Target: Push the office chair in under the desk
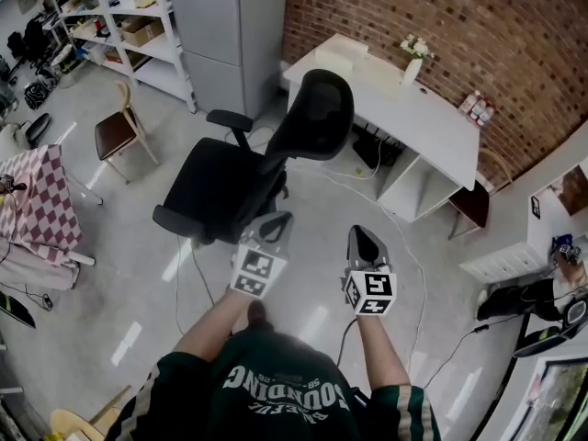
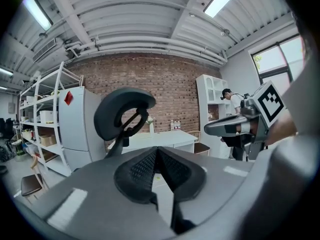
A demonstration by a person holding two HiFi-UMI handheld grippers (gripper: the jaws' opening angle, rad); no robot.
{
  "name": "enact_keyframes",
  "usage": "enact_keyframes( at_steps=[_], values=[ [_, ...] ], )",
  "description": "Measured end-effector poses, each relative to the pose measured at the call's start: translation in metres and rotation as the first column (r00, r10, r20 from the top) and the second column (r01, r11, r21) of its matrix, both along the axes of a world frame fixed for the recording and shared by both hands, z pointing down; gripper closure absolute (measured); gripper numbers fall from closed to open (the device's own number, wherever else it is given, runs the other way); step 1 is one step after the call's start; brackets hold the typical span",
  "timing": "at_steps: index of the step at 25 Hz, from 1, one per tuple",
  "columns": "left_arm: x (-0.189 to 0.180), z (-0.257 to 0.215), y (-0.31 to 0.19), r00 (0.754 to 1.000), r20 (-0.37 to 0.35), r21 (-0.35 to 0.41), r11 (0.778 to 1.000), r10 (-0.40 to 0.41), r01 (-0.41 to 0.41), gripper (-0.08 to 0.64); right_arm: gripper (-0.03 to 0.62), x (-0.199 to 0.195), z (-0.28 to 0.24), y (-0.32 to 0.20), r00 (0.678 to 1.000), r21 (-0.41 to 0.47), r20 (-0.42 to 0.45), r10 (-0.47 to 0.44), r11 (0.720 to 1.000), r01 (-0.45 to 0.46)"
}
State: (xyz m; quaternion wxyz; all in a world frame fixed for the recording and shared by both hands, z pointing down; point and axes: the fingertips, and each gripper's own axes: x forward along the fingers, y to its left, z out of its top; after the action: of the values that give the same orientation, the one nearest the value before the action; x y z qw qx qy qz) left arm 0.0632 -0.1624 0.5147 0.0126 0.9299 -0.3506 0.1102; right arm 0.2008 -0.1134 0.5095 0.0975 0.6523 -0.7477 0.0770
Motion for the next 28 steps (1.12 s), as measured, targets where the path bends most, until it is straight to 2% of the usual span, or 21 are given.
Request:
enact_keyframes(
  at_steps=[7, 15, 18, 23, 28],
  values=[
    [-0.041, -0.017, -0.031, 0.999, 0.034, 0.089, 0.996, 0.019, -0.022, 0.549, 0.592, -0.042, -0.001, -0.044, 1.000, 0.013, 0.000, 0.003, 1.000, -0.003],
    [-0.067, -0.024, -0.051, 0.998, 0.060, 0.108, 0.994, -0.036, 0.030, 0.541, 0.592, -0.058, 0.006, -0.069, 0.999, -0.008, 0.008, -0.035, 0.999, 0.035],
    [-0.072, -0.017, -0.055, 0.996, 0.072, 0.088, 0.995, -0.059, 0.052, 0.448, 0.592, -0.059, 0.004, -0.075, 0.998, -0.009, 0.005, -0.056, 0.998, 0.056],
    [-0.071, 0.011, -0.053, 0.991, 0.101, 0.046, 0.995, -0.091, 0.087, 0.354, 0.592, -0.057, 0.010, -0.083, 0.997, -0.021, 0.016, -0.078, 0.997, 0.079],
    [-0.073, 0.038, -0.054, 0.978, 0.152, 0.026, 0.990, -0.144, 0.141, 0.297, 0.592, -0.055, 0.014, -0.088, 0.995, -0.034, 0.020, -0.095, 0.995, 0.096]
  ],
)
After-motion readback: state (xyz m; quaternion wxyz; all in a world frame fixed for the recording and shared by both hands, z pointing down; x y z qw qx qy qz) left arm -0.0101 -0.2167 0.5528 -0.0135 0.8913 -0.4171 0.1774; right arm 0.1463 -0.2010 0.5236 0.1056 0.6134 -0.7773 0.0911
